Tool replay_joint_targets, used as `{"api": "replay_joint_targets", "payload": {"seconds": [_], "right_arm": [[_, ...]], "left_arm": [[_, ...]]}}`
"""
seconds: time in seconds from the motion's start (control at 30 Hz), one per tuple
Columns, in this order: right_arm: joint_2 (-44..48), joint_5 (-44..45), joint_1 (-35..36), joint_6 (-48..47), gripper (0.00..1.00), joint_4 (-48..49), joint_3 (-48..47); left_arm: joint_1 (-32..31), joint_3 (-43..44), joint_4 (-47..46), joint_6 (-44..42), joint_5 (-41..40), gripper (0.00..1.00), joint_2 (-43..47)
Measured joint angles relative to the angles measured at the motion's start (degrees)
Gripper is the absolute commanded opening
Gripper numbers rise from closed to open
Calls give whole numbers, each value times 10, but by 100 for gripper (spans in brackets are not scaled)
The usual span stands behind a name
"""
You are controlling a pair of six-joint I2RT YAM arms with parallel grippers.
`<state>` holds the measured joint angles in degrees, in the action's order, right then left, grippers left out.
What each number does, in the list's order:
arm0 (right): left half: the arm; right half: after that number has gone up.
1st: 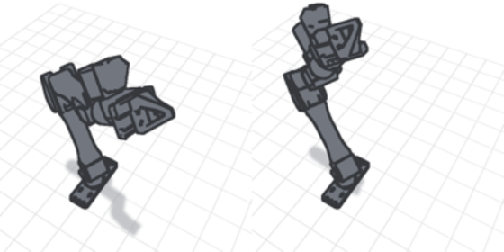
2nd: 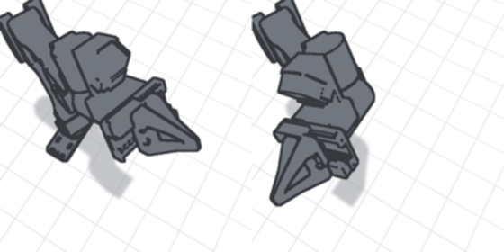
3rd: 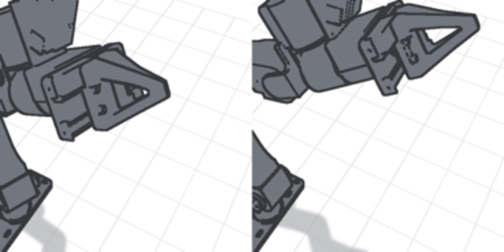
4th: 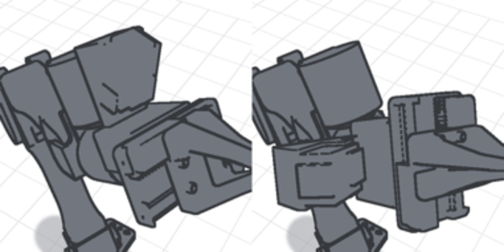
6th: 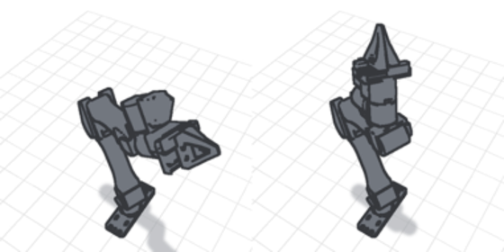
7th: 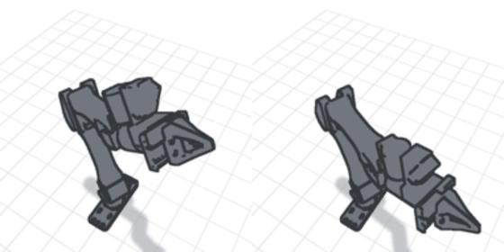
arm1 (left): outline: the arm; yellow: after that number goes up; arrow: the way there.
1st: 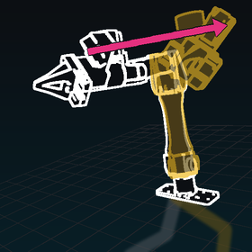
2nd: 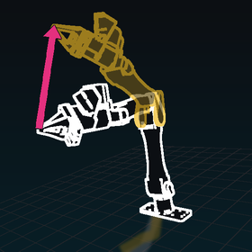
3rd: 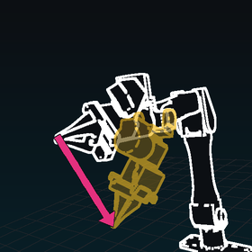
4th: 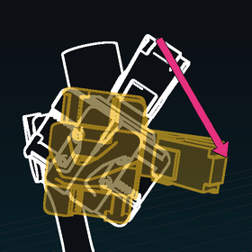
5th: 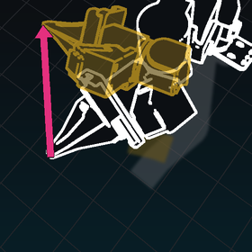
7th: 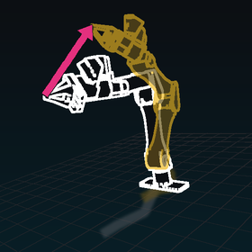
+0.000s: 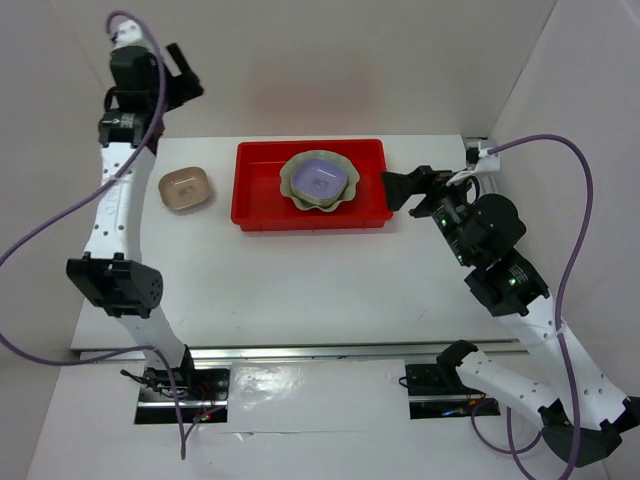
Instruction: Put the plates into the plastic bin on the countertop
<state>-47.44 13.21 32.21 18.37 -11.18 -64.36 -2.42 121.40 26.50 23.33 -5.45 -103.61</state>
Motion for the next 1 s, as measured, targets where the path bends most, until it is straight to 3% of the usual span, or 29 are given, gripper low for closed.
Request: {"api": "replay_joint_targets", "payload": {"seconds": [0.17, 0.37, 0.5, 0.7, 1.0], "right_arm": [[-4, -20, 0, -5, 100, 0, 2], [-16, -74, 0, -32, 100, 9, 14], [-39, -85, 0, -37, 100, 10, 15], [-98, -86, 0, -39, 100, 19, 18], [-118, -95, 0, -36, 100, 30, 41]], "left_arm": [[125, -52, 27, 58, -25, 100, 6], [248, -174, 44, 85, 32, 99, -116], [249, -219, 59, 84, 52, 97, -172], [229, -221, 44, 83, 73, 93, -185], [225, -216, 34, 83, 33, 65, -225]]}}
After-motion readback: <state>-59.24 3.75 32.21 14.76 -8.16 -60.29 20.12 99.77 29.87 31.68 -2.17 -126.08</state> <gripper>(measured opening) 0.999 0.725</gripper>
